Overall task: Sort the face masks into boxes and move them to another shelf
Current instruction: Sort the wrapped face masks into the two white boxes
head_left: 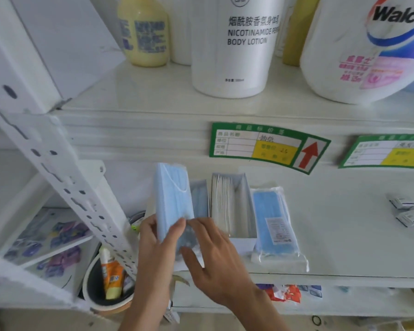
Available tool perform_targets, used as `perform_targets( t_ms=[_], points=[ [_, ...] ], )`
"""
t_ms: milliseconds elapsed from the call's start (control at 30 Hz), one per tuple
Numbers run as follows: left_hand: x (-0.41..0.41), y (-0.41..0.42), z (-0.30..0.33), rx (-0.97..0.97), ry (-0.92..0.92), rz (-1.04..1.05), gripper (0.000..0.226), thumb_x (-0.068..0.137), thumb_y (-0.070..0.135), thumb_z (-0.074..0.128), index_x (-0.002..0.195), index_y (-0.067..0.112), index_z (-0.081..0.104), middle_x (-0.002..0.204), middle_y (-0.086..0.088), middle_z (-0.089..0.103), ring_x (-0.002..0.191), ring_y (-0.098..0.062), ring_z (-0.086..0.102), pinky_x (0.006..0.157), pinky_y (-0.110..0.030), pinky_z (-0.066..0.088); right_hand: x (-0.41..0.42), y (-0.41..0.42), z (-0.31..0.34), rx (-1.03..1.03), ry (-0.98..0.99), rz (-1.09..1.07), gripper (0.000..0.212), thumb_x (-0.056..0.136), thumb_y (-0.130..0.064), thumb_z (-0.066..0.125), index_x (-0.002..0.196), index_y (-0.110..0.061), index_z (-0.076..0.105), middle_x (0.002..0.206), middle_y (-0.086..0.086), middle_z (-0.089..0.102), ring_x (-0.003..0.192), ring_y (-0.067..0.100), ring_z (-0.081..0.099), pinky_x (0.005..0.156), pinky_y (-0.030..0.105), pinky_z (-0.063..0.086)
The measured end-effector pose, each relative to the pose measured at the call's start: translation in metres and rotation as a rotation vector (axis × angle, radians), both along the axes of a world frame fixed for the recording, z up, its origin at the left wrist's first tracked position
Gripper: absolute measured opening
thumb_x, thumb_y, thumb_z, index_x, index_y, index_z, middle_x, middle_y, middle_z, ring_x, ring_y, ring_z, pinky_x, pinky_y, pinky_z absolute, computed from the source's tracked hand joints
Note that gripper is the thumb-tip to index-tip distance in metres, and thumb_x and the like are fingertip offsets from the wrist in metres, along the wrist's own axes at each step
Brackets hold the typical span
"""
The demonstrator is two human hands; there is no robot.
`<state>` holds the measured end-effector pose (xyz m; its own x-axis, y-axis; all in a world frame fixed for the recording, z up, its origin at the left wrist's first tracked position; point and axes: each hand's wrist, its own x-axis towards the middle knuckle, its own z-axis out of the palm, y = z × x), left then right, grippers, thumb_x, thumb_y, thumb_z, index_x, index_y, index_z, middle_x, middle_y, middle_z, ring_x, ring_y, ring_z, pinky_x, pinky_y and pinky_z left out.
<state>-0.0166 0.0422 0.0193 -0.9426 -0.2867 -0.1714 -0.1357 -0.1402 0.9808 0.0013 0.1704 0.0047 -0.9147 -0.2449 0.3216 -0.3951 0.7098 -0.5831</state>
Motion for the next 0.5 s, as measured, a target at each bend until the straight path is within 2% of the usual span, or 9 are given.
perform_targets(
  t_ms=[67,133,233,300,367,433,500],
  points=[
    [0.005,-0.001,-0.007,-0.057,0.043,0.036,0.045,0.082,0.009,0.076,0.110,0.038,0.056,0.111,-0.002,0.067,0.094,-0.013,0.072,0.076,-0.035,0.061,-0.002,-0.008,0.002,0.028,-0.026,0.022,0.041,0.101,-0.037,0.045,0.139,-0.022,0.042,0.132,-0.008,0.046,0.105,0.014,0.057,0.088,0.029,0.050],
    [0.012,-0.002,-0.007,-0.086,0.088,0.108,0.055,0.085,-0.007,0.065,0.111,0.040,0.055,0.110,0.000,0.067,0.096,-0.013,0.071,0.076,-0.031,0.061,-0.004,-0.014,0.004,0.043,-0.048,0.038,0.040,0.102,-0.038,0.043,0.140,-0.025,0.041,0.133,-0.010,0.045,0.102,0.015,0.058,0.083,0.027,0.049],
    [0.021,0.005,-0.003,-0.217,0.194,0.232,0.063,0.087,-0.011,0.060,0.114,0.044,0.053,0.110,0.009,0.067,0.097,-0.006,0.067,0.075,-0.021,0.053,-0.007,-0.016,0.007,0.085,-0.097,-0.007,0.039,0.102,-0.033,0.043,0.140,-0.024,0.040,0.137,-0.008,0.043,0.107,0.017,0.057,0.083,0.031,0.050],
    [0.027,0.012,-0.001,-0.290,0.232,0.290,0.062,0.089,-0.011,0.057,0.124,0.040,0.049,0.116,0.010,0.062,0.104,0.001,0.062,0.079,-0.022,0.050,-0.009,-0.017,0.007,0.157,-0.160,-0.093,0.040,0.100,-0.026,0.045,0.138,-0.017,0.039,0.139,-0.002,0.040,0.118,0.021,0.049,0.093,0.033,0.049],
    [0.027,0.015,0.002,-0.351,0.248,0.290,0.058,0.093,-0.009,0.055,0.128,0.036,0.045,0.116,0.010,0.058,0.107,0.004,0.059,0.082,-0.024,0.052,-0.010,-0.021,0.008,0.323,-0.240,-0.139,0.041,0.096,-0.020,0.049,0.135,-0.007,0.044,0.140,0.006,0.038,0.125,0.025,0.041,0.103,0.032,0.041],
    [0.020,0.011,0.004,-0.427,0.246,0.216,0.054,0.096,-0.007,0.053,0.132,0.031,0.041,0.120,0.006,0.056,0.111,-0.005,0.060,0.089,-0.033,0.056,-0.011,-0.027,0.009,0.516,-0.302,-0.140,0.040,0.093,-0.017,0.054,0.131,-0.002,0.052,0.139,0.015,0.040,0.129,0.032,0.037,0.109,0.036,0.035],
    [0.010,0.006,0.008,-0.533,0.251,0.078,0.057,0.095,-0.010,0.050,0.141,0.022,0.039,0.129,-0.002,0.054,0.119,-0.021,0.058,0.099,-0.045,0.054,-0.015,-0.033,0.013,0.622,-0.349,-0.178,0.047,0.090,-0.015,0.058,0.134,0.001,0.050,0.138,0.022,0.042,0.130,0.037,0.037,0.111,0.040,0.036]
  ],
)
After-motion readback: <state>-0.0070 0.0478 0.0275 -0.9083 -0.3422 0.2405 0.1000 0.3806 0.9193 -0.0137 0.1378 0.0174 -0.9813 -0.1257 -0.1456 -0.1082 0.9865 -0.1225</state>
